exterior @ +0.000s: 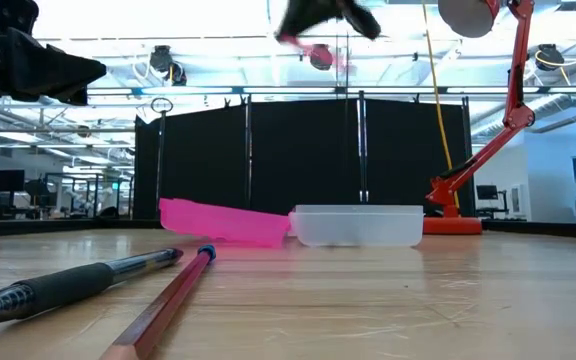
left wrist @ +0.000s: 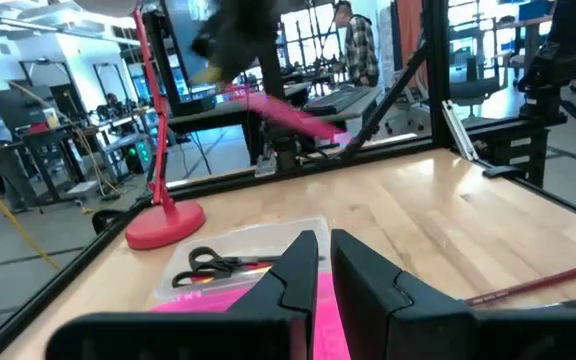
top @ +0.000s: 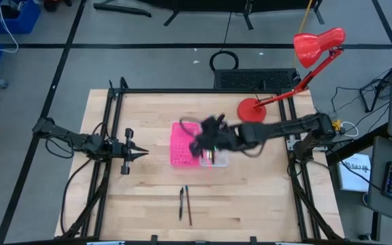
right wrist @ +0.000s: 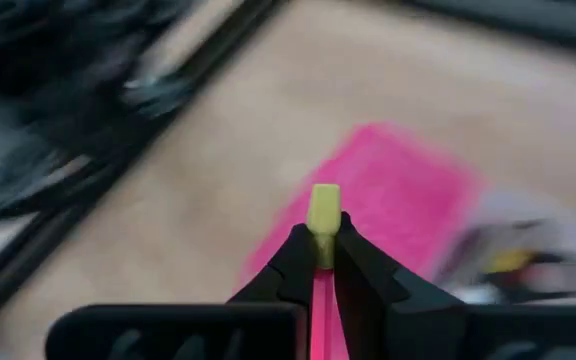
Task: Pick & place school supplies into a supply box
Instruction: Put the pink pencil into the supply box
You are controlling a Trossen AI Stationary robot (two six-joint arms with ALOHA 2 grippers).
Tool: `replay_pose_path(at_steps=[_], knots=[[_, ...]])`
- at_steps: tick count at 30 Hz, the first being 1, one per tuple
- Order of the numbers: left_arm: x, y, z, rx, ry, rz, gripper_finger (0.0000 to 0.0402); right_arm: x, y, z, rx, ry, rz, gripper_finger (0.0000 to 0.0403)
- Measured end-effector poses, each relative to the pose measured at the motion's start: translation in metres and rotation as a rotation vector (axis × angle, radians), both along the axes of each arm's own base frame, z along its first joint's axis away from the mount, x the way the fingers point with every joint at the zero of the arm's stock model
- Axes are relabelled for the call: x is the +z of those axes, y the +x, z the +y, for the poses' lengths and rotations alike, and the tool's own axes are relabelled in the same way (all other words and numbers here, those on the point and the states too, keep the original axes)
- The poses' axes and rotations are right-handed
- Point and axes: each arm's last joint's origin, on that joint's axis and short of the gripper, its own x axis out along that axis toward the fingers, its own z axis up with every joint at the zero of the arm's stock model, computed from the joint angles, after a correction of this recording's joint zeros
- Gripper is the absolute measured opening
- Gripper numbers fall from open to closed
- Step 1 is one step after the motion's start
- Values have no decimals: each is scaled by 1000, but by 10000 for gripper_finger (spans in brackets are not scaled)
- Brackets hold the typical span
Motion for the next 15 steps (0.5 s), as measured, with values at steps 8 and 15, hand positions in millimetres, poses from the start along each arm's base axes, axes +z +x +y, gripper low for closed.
replay_pose_path(at_steps=[8,15], knots=[[-1,0,0,0,3,9,42,-64,-8,-58,-229,58,153,15],[-3,0,0,9,9,30,42,-117,-16,-87,-245,173,112,15]])
